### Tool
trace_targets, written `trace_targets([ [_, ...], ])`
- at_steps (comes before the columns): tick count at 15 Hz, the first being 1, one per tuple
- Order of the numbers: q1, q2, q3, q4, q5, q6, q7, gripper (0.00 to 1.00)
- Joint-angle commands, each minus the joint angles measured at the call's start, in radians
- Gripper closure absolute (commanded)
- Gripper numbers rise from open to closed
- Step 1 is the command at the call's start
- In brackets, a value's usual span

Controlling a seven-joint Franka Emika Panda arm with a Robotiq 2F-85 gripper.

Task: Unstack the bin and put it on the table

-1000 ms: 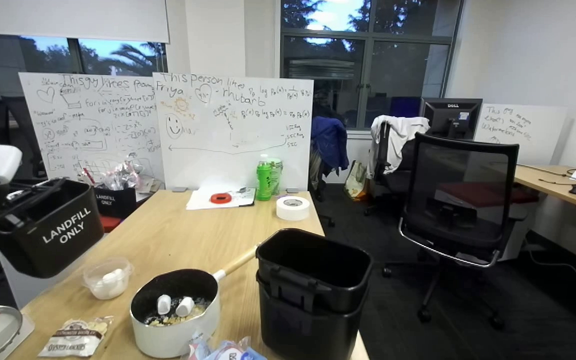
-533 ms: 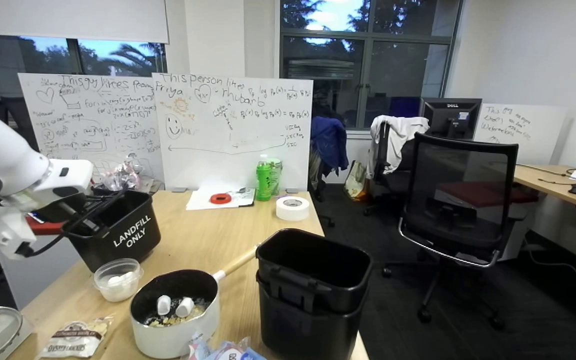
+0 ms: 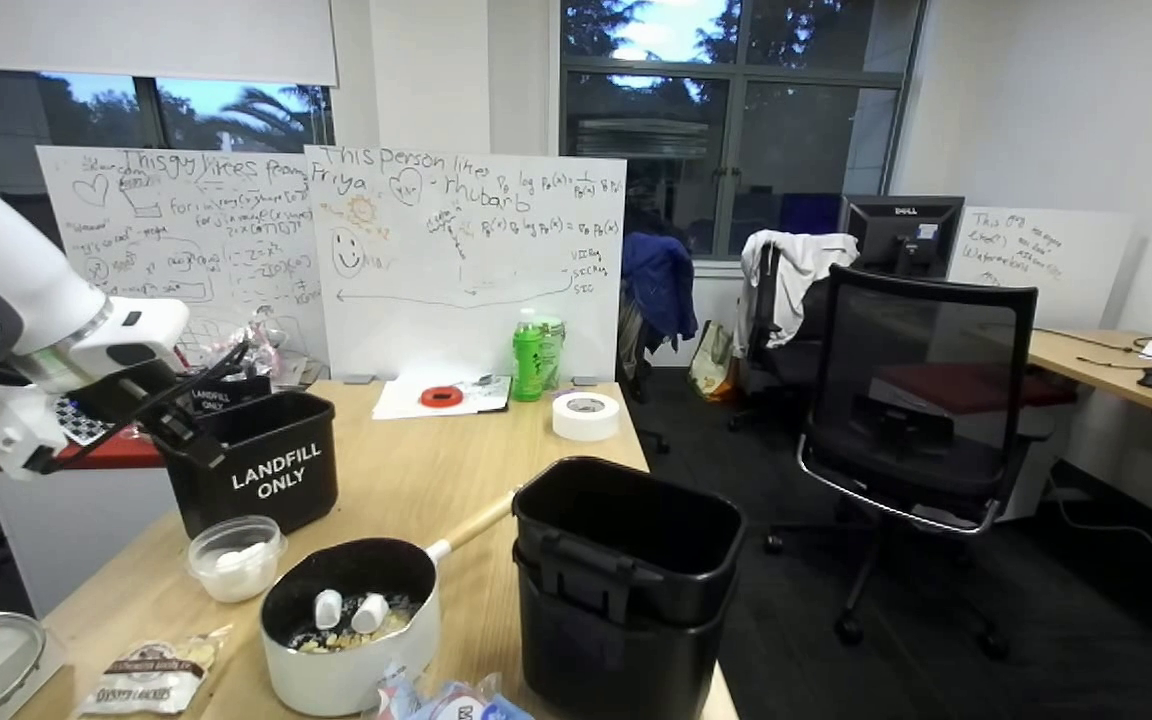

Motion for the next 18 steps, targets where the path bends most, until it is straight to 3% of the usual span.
trace_targets([
  [1, -0.042, -0.044, 0.036, 0.011, -0.134, -0.051, 0.135, 0.29],
  [4, -0.101, -0.13, 0.12, 0.004, -0.175, -0.043, 0.21, 0.07],
  [7, -0.177, -0.247, 0.214, -0.031, -0.198, -0.046, 0.254, 0.0],
  [8, -0.135, -0.274, 0.174, -0.049, -0.12, -0.057, 0.203, 0.0],
  [9, -0.135, -0.324, 0.162, -0.079, -0.125, -0.1, 0.224, 0.0],
  [10, -0.124, -0.248, 0.152, -0.016, -0.143, -0.05, 0.228, 0.0],
  [18, -0.12, -0.25, 0.15, -0.021, -0.143, -0.054, 0.229, 0.0],
])
